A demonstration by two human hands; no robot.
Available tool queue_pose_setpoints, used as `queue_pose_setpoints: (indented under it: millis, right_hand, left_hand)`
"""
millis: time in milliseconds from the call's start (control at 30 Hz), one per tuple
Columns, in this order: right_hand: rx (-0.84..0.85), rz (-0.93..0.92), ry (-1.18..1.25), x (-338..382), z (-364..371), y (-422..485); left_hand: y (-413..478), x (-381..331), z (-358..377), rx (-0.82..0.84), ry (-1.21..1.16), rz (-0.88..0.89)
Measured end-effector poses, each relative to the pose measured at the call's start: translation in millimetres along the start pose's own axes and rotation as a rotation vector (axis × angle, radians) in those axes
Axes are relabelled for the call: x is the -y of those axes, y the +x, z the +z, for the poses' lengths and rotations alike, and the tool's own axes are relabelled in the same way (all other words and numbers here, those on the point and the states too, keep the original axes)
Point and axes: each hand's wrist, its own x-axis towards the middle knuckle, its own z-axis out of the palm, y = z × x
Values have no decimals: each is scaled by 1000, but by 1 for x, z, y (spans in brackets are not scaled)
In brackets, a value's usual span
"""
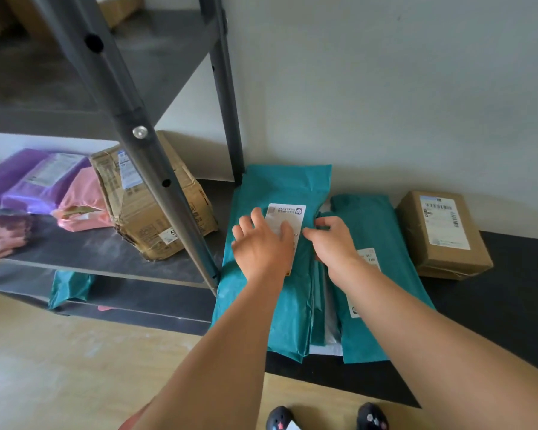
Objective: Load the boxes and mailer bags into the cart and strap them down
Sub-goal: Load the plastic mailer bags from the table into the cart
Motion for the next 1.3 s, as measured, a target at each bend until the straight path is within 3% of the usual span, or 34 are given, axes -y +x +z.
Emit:
queue_pose_setpoints:
  millis: [167,300,633,1300]
  right_hand:
    - [-89,41,129,-1,-24,-5]
    - [-177,68,183,-5,-54,-7]
    - [-345,69,381,-25,-163,-26]
    - [-665,211,682,-162,-459,-118]
  left_hand:
    - [-3,-11,0,-46,-17,151]
    - [-8,-27,2,-54,-78,141]
    - [-63,-111,26,85,-230,205]
    - [-316,-300,121,328,-141,554]
